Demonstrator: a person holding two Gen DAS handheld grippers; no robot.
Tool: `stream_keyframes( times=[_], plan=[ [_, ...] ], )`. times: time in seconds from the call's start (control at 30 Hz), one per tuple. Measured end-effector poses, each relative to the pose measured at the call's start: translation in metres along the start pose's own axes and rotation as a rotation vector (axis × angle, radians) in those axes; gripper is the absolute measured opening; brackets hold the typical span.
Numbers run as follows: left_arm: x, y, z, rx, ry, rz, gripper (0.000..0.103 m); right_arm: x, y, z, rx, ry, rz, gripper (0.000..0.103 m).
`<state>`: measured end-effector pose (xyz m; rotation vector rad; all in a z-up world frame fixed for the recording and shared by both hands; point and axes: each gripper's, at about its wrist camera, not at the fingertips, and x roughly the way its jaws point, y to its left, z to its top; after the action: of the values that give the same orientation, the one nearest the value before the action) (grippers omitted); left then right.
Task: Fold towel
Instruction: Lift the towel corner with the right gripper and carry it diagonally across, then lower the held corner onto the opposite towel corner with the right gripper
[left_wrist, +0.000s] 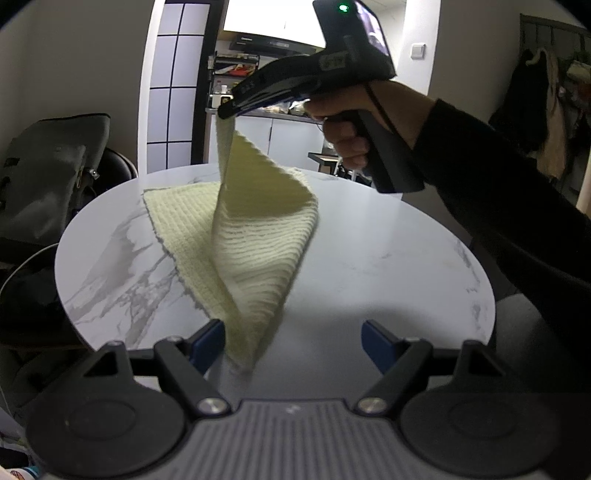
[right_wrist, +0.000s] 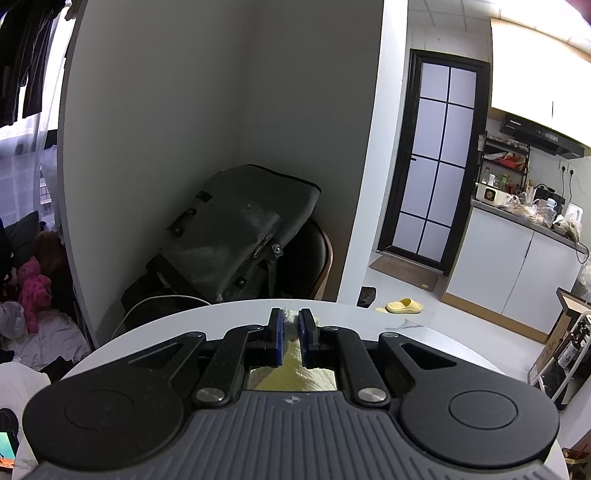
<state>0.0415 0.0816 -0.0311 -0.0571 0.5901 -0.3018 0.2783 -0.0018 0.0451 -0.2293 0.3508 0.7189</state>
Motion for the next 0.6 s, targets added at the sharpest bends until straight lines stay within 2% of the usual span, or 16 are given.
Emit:
stream_keyframes(
  times=[0.6],
  plan=[
    [-0.008, -0.008, 0.0, 0.018, -0.01, -0.011, 0.083, 0.009, 0.017, 0.005, -0.037, -0.001, 0.051, 0.01]
  ],
)
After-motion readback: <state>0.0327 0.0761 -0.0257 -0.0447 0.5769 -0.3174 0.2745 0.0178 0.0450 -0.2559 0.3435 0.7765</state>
